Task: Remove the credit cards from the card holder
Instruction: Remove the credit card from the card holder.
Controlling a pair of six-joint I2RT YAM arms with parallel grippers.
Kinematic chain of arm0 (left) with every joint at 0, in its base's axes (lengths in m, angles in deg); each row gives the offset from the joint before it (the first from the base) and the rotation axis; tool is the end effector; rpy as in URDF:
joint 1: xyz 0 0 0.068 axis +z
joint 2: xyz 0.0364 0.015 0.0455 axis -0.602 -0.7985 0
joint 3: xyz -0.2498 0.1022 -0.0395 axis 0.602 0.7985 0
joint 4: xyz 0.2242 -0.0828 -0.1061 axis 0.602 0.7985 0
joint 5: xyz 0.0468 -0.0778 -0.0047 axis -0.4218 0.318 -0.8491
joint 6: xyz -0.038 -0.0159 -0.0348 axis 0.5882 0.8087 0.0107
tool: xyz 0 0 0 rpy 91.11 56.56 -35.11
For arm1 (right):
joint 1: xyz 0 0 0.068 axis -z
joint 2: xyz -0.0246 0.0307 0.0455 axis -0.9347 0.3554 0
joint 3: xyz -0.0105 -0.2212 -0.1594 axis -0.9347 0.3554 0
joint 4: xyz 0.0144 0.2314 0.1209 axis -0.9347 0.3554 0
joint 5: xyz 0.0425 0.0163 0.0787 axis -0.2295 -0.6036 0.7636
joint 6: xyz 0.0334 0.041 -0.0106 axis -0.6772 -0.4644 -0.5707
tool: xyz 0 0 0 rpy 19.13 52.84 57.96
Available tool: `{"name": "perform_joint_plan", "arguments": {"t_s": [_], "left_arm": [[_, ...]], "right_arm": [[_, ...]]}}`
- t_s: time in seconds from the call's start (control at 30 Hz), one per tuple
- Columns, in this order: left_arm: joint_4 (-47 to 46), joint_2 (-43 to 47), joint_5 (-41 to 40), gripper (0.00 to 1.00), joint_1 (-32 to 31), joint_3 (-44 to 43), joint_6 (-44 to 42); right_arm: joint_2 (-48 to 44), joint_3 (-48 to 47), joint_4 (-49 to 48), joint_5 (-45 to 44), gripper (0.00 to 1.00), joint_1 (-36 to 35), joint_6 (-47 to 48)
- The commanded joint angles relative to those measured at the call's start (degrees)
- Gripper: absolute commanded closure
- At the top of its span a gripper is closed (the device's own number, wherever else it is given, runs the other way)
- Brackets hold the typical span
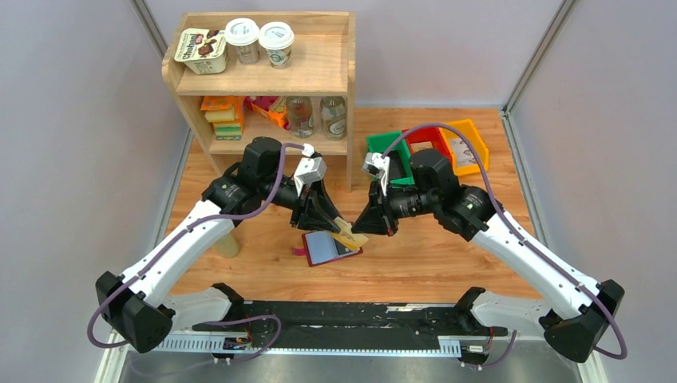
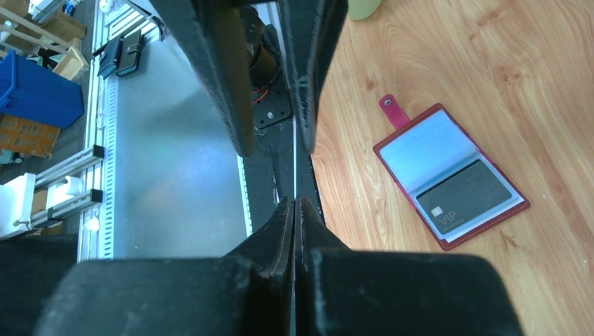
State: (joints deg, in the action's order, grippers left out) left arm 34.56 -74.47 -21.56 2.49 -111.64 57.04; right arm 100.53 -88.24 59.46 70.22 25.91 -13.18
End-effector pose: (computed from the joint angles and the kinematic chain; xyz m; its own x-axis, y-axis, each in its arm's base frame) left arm 0.1751 -0.1603 0.3652 -0.2718 0.2544 -0.9281 0.9306 -0.1763 -0.3208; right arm 0.1505 0.1746 0.3681 -0.4682 -0.3428 -0.8144 -0.8836 0.1789 0.4327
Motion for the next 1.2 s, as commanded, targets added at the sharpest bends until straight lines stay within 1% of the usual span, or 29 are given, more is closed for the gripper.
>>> {"name": "perform_joint_plan", "arguments": {"t_s": [0.0,0.03,0.07,0.1,0.13,0.17,0.2,0.23,0.27,0.3,0.33,0.37,0.4,0.43,0.47,0.5,0.53,0.57,0.6,0.63,0.67,0.73,0.87,1.03,1.17], "left_arm": [[0.4,-1.4,2.8,0.62,-0.5,-0.9,-2.0],[0.4,-1.5,2.2,0.69,-0.5,-0.7,-2.1],[0.5,-1.5,2.1,0.73,-0.5,-0.7,-2.2],[0.5,-1.4,1.7,0.83,-0.5,-0.7,-2.1],[0.2,-1.4,1.4,0.88,-0.5,-0.7,-2.1],[-0.1,-1.1,0.7,0.96,-0.5,-0.7,-1.8],[-1.4,-0.3,0.0,1.0,-0.5,-0.6,-0.7],[-2.8,0.2,-1.7,1.0,-0.5,0.3,0.2],[-6.2,1.8,-2.5,1.0,-0.5,1.0,2.7],[-8.7,2.8,-5.2,1.0,-0.5,3.4,4.0],[-14.0,5.3,-6.6,1.0,-0.5,4.9,7.4],[-16.7,6.4,-10.6,1.0,-0.4,7.8,9.8],[-23.1,9.2,-13.5,1.0,-0.5,9.7,13.7],[-25.9,10.5,-19.2,1.0,-0.5,13.2,16.5],[-32.8,13.0,-23.2,1.0,-0.5,14.7,22.1],[-36.6,14.2,-28.0,1.0,-0.5,18.2,24.6],[-42.8,16.4,-30.3,1.0,-0.5,19.9,30.1],[-46.1,17.4,-35.0,1.0,-0.5,23.1,32.7],[-52.0,18.6,-36.9,1.0,-0.5,24.5,38.4],[-54.8,19.0,-39.1,1.0,-0.5,27.2,40.6],[-59.1,19.5,-40.2,1.0,-0.5,29.3,44.7],[-64.1,18.8,-41.0,1.0,-0.5,31.0,48.9],[-69.0,18.0,-40.9,1.0,-0.5,32.6,53.9],[-78.9,16.0,-41.4,1.0,-0.5,35.5,59.9],[-79.9,14.5,-40.1,1.0,-0.5,35.4,61.6]], "right_arm": [[0.5,-3.4,-0.9,2.1,1.0,-0.4,1.9],[0.5,-3.5,-0.9,2.2,1.0,-0.4,2.1],[0.3,-3.5,-1.0,2.2,1.0,-0.4,2.3],[0.2,-3.3,-1.1,2.1,1.0,-0.4,2.4],[0.1,-2.9,-1.2,1.6,1.0,-0.4,2.4],[0.1,-2.8,-1.1,1.1,1.0,-0.4,2.4],[0.1,-2.6,-1.1,0.0,0.91,-0.4,1.9],[0.0,-2.1,-1.4,-0.9,0.79,-0.4,1.7],[-0.5,-1.4,-1.9,-2.4,0.55,-0.3,1.2],[-1.2,-0.4,-3.1,-4.0,0.43,-0.2,0.3],[-2.1,0.9,-4.7,-4.9,0.35,0.2,-1.0],[-3.4,2.6,-6.8,-5.8,0.27,0.8,-2.4],[-4.7,4.0,-8.8,-6.5,0.24,1.5,-3.8],[-6.4,6.0,-10.8,-7.0,0.21,2.5,-5.3],[-8.0,8.5,-13.9,-6.9,0.19,3.6,-7.1],[-9.9,10.6,-16.9,-6.6,0.18,4.5,-8.8],[-11.9,13.3,-20.8,-6.3,0.16,5.3,-10.7],[-13.4,15.9,-24.8,-6.2,0.15,5.7,-12.5],[-15.3,18.1,-29.1,-6.7,0.14,6.1,-14.0],[-16.3,20.7,-33.2,-7.4,0.14,6.2,-15.9],[-17.1,23.7,-37.7,-7.8,0.13,6.3,-17.4],[-17.8,27.3,-44.3,-10.1,0.14,6.4,-22.1],[-17.2,31.7,-55.4,-11.3,0.14,6.6,-28.1],[-14.0,31.9,-59.0,-12.6,0.16,6.8,-29.7],[-11.8,31.7,-67.1,-10.9,0.2,7.3,-33.6]]}}
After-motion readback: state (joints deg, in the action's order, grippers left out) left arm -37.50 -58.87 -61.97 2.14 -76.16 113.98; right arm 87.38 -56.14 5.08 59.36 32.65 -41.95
